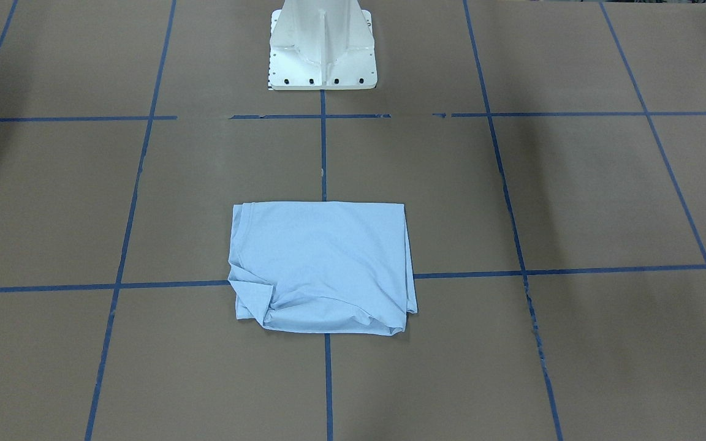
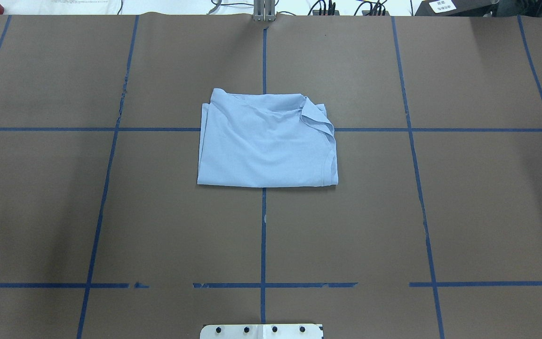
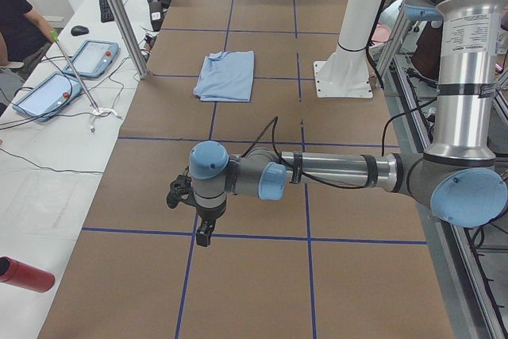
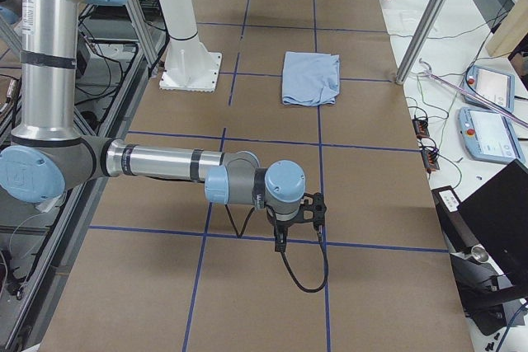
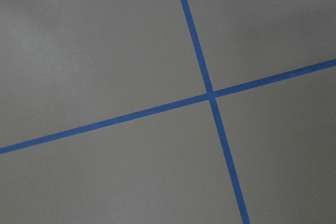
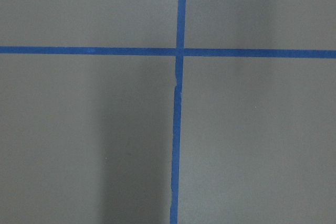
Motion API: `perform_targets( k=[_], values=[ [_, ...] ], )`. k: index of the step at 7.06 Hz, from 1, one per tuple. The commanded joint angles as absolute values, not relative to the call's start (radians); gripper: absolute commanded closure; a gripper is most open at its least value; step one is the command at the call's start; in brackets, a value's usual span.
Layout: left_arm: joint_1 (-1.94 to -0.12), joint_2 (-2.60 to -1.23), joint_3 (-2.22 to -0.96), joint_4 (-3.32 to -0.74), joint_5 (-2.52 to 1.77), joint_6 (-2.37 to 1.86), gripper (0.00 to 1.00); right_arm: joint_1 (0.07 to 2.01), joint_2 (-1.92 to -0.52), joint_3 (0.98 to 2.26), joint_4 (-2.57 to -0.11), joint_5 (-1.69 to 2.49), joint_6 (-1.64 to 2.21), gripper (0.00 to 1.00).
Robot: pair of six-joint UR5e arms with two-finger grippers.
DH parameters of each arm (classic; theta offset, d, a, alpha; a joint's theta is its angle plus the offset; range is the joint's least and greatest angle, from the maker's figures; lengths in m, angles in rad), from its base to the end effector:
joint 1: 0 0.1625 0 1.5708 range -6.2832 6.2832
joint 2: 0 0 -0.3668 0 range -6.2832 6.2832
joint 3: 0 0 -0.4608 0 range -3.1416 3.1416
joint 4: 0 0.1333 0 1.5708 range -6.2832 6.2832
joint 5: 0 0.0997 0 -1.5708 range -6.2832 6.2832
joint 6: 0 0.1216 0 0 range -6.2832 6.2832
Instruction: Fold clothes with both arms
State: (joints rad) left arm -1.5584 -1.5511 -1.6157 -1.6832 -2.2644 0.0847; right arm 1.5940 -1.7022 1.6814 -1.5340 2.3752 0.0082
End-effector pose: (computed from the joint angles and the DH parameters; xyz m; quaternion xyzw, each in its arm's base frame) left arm -0.0486 -0.5657 0.5966 0.0769 0.3365 0.0689 0.9360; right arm 0.0576 -0.5125 0.6185 0.0103 -0.3914 0.0113 0.9201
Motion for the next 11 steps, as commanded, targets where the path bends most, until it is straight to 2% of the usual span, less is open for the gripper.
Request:
perform_targets(
  k=[1, 11],
  values=[
    [-1.557, -1.554, -1.624, -1.681, -2.266, 0.041, 0.0, 1.568, -1.697, 1.713, -1.526, 2.355, 0.099, 0.0],
    [-1.557, -1.551, -1.617, -1.68, -2.266, 0.038, 0.0, 1.525, -1.663, 1.706, -1.456, 2.399, 0.178, 0.0]
  ],
)
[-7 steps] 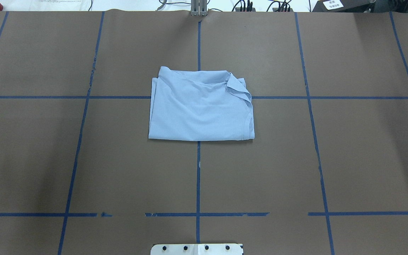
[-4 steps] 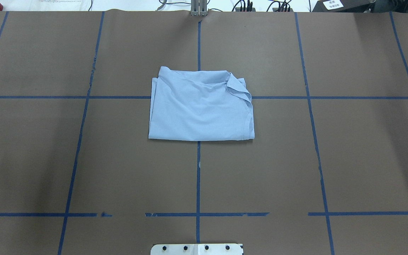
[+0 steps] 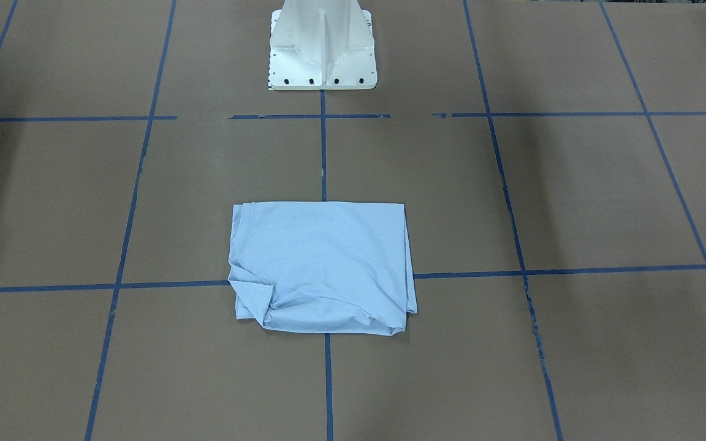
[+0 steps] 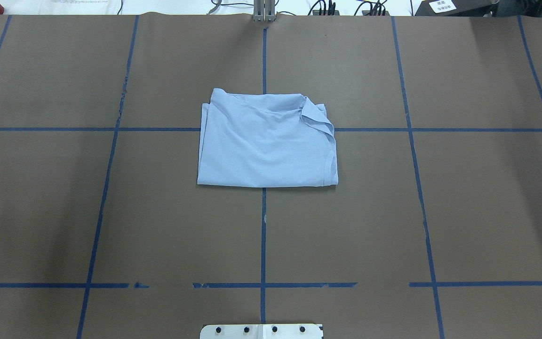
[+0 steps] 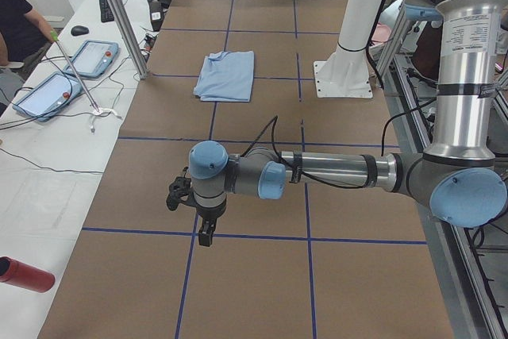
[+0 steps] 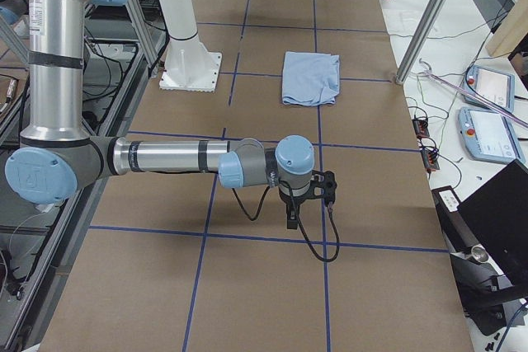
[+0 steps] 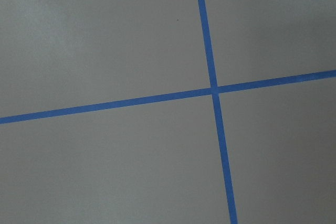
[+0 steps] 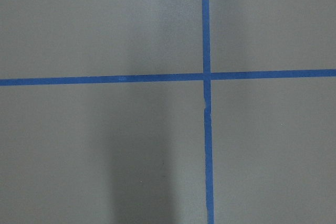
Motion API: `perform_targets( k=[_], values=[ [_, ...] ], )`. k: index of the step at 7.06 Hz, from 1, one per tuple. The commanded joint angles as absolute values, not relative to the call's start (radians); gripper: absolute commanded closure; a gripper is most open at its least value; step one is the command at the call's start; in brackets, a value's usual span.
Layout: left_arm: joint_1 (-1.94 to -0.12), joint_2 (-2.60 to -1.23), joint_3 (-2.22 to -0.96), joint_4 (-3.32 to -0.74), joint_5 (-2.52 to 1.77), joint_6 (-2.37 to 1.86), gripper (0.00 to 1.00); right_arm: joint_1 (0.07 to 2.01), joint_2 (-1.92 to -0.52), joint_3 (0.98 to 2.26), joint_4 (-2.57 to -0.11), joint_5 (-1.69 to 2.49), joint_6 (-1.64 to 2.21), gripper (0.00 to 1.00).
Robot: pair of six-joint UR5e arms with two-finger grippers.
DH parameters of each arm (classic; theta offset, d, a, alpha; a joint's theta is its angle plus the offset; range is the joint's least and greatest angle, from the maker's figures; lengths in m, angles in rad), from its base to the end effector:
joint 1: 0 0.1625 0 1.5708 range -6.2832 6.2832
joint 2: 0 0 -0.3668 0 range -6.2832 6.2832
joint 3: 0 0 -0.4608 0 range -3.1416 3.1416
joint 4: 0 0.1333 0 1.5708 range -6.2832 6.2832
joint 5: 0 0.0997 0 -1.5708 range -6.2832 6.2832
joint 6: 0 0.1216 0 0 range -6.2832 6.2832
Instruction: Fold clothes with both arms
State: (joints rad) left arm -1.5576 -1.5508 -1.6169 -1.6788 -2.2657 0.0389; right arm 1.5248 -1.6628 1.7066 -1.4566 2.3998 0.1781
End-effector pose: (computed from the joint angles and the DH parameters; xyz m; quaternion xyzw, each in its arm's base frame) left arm -0.0480 -0.5653 0.5964 0.0674 0.3389 0.0472 0.9372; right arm 0.0189 -0.5395 0.5730 0.0269 -0.4070 0.0285 0.9126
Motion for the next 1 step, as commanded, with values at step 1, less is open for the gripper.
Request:
perform_targets(
  k=[1],
  values=[
    [-1.559, -1.551, -1.617, -1.678, -2.266, 0.038, 0.0, 1.525, -1.663, 1.707, -1.456, 2.398, 0.178, 0.0]
  ],
)
